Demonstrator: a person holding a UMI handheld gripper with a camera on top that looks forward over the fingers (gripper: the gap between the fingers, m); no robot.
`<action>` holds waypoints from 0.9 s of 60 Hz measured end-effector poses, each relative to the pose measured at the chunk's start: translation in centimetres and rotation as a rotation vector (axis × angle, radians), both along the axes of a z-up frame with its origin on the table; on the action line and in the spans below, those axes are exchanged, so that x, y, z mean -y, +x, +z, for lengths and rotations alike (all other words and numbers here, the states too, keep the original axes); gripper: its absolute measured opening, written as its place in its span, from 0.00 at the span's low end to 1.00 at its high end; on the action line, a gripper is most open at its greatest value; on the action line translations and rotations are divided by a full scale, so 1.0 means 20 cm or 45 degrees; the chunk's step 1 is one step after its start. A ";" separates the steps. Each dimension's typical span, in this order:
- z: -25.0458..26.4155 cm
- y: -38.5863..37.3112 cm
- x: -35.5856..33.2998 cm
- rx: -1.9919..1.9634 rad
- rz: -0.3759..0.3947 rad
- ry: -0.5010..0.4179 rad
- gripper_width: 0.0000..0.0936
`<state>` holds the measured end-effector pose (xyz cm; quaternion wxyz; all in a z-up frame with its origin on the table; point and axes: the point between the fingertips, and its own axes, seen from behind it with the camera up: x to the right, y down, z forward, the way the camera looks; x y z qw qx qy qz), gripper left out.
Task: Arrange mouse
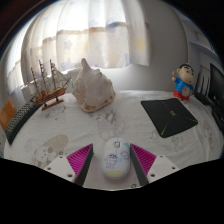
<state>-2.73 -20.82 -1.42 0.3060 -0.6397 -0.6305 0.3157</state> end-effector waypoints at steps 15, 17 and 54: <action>-0.01 -0.02 -0.01 0.018 0.036 0.039 0.45; 0.00 -0.02 -0.01 0.020 0.042 0.047 0.43; 0.61 -0.67 -1.06 -0.154 -0.095 0.158 0.39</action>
